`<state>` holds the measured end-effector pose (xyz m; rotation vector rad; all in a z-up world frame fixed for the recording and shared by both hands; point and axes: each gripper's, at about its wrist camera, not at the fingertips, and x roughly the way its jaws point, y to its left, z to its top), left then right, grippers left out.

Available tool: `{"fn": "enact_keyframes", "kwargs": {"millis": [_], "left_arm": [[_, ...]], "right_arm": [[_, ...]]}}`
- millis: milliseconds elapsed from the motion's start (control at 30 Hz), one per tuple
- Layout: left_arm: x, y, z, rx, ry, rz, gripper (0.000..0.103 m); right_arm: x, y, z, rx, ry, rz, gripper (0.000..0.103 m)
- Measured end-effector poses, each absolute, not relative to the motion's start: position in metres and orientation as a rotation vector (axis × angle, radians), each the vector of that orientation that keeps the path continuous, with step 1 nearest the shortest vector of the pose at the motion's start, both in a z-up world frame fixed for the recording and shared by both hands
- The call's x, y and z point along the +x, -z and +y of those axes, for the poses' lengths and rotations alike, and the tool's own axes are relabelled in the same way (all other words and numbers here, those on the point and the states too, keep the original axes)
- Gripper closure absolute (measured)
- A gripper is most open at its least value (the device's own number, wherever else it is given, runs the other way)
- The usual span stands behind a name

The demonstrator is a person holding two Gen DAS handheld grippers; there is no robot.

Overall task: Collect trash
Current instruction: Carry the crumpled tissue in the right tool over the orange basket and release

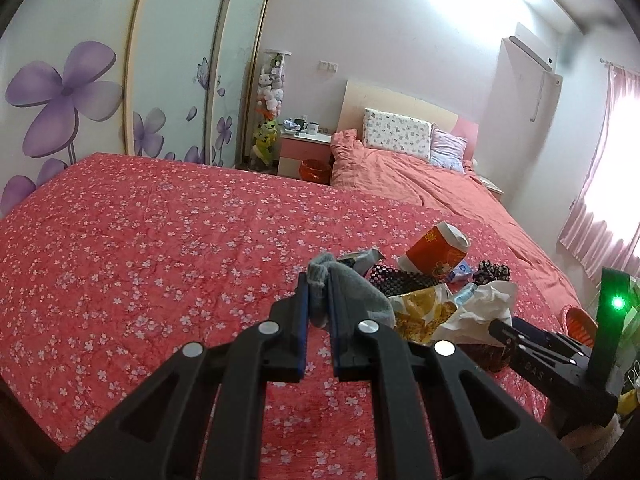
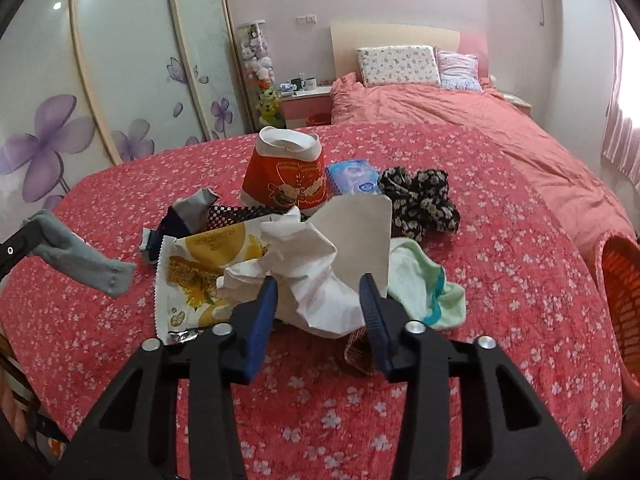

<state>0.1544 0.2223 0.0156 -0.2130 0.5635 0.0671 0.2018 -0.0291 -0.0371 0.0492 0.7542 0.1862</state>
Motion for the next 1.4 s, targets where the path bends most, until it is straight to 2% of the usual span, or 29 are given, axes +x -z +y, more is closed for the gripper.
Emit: {"fn": "enact_keyframes", "kwargs": {"millis": [67, 233, 867, 1400], "left_arm": [[0.155, -0.014, 0.221, -0.212, -0.063, 0.566, 0.093], [0.156, -0.014, 0.218, -0.21, -0.051, 0.569, 0.093], [0.159, -0.035, 0.148, -0.165, 0.087, 0.547, 0.093], [0.182, -0.042, -0.002, -0.12, 0.37, 0.568, 0.093]], "right_arm": [[0.203, 0.038, -0.029, 0.045, -0.195, 0.761, 0.085], [0.197, 0.031, -0.037, 0.076, -0.2, 0.733, 0.092], [0.147, -0.026, -0.121, 0.22, -0.094, 0.522, 0.092], [0.111, -0.031, -0.24, 0.286, 0.242, 0.404, 0.092]]}}
